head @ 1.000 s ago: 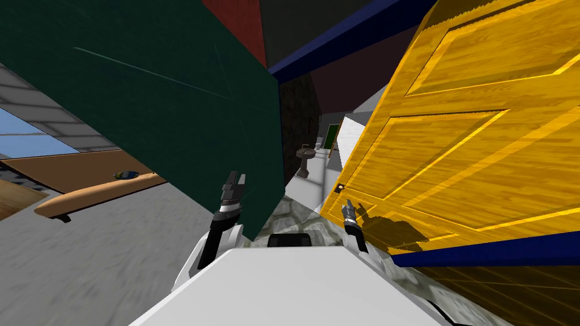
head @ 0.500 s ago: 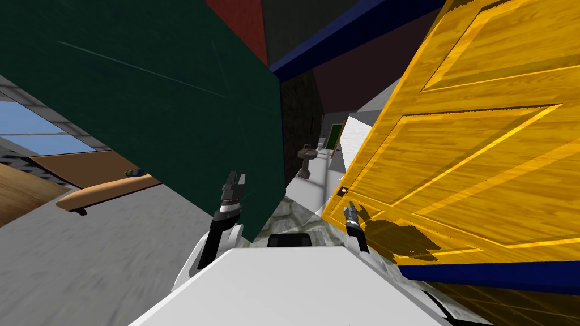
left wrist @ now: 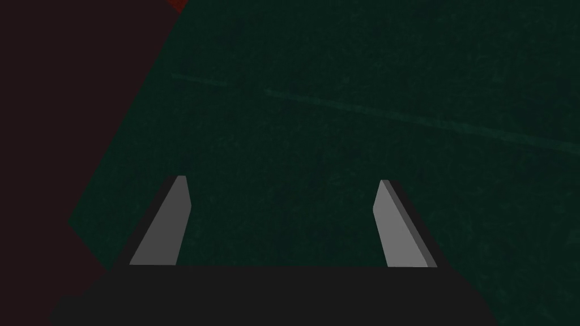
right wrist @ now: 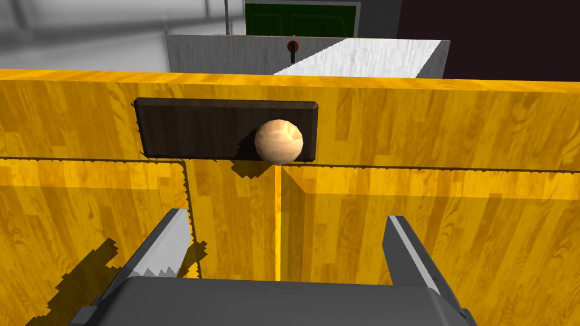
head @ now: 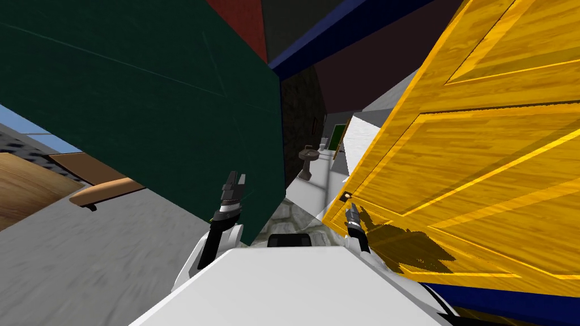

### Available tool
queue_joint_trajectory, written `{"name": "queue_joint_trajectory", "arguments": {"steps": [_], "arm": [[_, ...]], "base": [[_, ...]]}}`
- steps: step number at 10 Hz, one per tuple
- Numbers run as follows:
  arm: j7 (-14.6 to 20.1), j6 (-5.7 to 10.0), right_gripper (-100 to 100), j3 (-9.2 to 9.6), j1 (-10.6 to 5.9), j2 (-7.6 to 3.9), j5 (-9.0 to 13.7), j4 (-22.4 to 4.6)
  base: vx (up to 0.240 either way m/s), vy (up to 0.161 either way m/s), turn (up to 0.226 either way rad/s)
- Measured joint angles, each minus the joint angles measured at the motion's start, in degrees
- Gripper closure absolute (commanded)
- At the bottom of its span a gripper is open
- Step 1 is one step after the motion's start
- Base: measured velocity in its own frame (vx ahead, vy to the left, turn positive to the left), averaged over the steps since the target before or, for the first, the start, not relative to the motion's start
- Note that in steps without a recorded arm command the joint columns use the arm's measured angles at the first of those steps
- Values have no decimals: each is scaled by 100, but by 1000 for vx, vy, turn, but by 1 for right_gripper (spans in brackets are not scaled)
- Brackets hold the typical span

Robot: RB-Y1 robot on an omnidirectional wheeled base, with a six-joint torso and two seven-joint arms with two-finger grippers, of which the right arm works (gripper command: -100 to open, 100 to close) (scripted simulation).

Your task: Pull the door open

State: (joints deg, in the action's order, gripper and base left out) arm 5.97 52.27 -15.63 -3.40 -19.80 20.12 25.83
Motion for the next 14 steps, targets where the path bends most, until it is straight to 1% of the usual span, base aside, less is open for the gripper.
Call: {"name": "queue_joint_trajectory", "arguments": {"steps": [5,7,8,13,14], "arm": [[-46,22,-100,-44,-31,23,31,-57],[-63,25,-100,-59,-32,31,43,-62],[-62,39,100,-53,-11,56,40,-71],[-65,16,100,-55,-27,39,40,-68],[-65,16,100,-55,-27,39,40,-68]], "base": [[139,-134,25],[118,-70,0],[-27,22,6],[-8,4,3],[-142,-4,37]]}}
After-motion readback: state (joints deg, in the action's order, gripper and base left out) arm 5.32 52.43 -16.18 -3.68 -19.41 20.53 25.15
